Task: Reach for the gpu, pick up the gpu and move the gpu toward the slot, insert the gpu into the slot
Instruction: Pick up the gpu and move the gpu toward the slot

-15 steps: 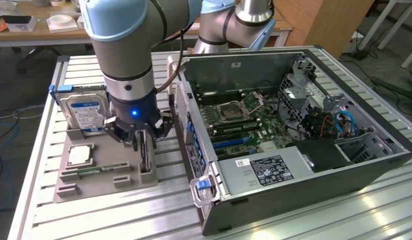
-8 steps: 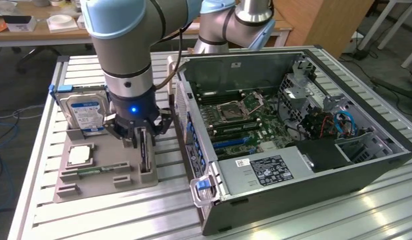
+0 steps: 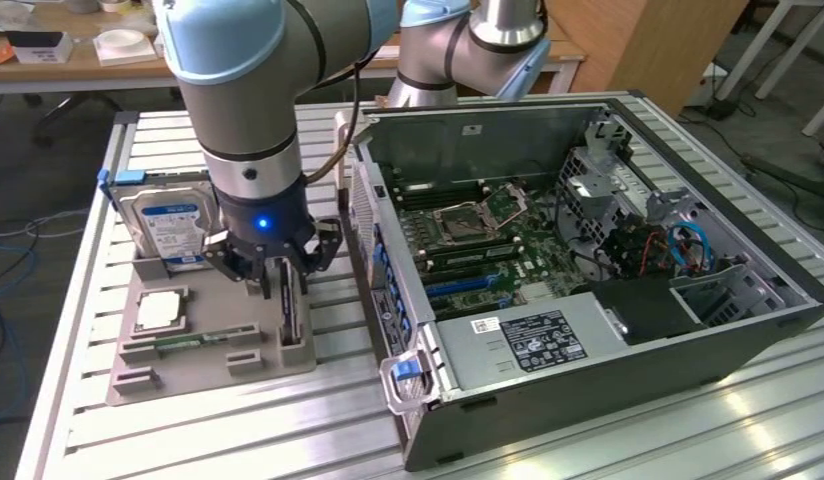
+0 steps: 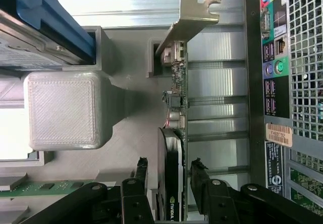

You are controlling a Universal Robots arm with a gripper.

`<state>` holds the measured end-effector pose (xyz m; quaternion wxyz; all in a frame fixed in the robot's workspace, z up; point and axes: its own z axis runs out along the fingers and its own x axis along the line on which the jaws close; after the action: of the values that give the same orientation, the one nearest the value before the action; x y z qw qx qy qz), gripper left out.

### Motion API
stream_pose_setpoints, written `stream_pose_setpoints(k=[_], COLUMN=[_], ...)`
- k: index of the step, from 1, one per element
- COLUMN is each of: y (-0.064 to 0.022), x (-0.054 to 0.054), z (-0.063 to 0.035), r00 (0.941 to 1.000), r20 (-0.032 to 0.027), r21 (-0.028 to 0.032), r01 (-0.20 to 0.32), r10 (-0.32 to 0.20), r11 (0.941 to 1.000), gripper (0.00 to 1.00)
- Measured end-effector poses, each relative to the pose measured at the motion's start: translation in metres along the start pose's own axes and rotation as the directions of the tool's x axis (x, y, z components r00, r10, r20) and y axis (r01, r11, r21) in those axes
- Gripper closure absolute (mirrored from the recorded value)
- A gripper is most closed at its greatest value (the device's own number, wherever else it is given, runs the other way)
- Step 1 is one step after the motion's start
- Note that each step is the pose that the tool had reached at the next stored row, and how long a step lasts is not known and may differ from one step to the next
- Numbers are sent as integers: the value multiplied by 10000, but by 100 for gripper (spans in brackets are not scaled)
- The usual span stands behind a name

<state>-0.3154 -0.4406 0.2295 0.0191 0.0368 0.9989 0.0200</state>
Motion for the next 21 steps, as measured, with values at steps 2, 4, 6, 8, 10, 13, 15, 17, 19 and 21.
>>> stream_pose_setpoints(k=[2, 4, 6, 8, 10, 13, 15, 17, 19, 21], y=[0, 1, 2, 2, 2, 2, 2, 2, 2, 2], x=[0, -6, -23, -25, -25, -25, -25, -25, -25, -26], z=[0, 1, 2, 3, 3, 2, 2, 2, 2, 2], r00=[10000, 10000, 10000, 10000, 10000, 10000, 10000, 10000, 10000, 10000], r20=[-1, -1, 0, 0, 1, 0, 0, -2, 0, 0], r21=[1, 1, 0, 0, 0, 1, 1, 2, 1, 0], r01=[-1, -2, -1, -2, -2, -1, -1, -1, -1, -1], r10=[1, 2, 1, 2, 2, 1, 1, 1, 1, 1], r11=[10000, 10000, 10000, 10000, 10000, 10000, 10000, 10000, 10000, 10000], gripper=[53, 53, 53, 53, 53, 54, 60, 67, 74, 74])
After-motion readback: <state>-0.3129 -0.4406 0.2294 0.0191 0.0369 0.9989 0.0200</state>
